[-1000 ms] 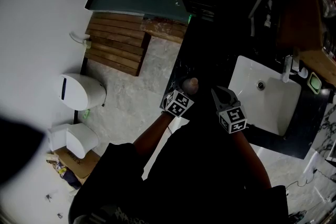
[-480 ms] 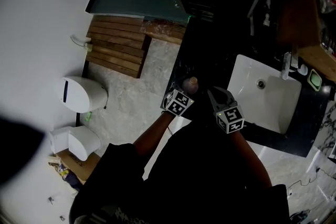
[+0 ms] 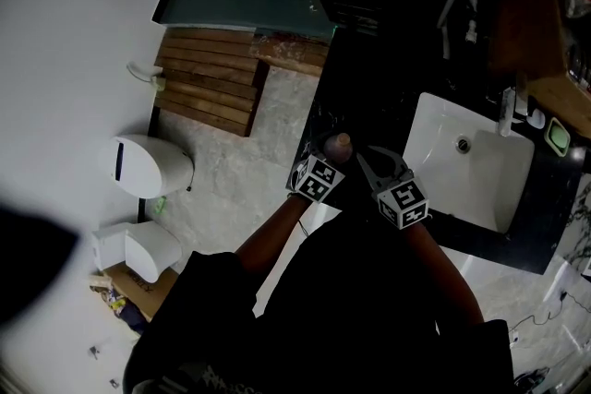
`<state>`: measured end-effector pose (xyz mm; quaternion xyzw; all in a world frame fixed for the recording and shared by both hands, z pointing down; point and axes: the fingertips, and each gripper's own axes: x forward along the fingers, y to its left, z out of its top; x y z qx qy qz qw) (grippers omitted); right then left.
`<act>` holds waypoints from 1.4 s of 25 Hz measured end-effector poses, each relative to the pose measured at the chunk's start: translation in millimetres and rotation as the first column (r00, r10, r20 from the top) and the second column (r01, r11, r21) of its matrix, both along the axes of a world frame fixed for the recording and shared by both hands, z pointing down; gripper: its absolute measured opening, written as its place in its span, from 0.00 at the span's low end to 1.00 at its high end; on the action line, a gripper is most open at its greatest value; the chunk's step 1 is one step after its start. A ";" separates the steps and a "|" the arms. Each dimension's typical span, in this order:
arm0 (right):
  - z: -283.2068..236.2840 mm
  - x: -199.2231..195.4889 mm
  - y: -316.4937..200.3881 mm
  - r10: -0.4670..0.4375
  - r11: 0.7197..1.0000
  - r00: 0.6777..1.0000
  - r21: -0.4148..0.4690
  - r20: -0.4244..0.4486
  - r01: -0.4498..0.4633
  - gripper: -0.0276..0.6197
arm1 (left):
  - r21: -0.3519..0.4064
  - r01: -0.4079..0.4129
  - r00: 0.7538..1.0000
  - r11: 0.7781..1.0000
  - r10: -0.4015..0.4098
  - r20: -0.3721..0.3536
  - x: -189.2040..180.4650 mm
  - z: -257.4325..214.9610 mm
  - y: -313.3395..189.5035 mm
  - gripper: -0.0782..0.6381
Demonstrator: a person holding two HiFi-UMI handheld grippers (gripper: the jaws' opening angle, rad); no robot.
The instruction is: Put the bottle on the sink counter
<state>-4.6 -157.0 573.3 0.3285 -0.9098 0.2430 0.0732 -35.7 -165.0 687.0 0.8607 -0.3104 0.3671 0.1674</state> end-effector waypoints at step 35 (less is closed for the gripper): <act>-0.9 -54.0 -13.5 -0.144 0.989 0.988 0.023 0.054 0.143 0.26 | 0.071 0.010 1.000 0.997 -0.010 -0.009 -2.3 -6.1 0.5 0.66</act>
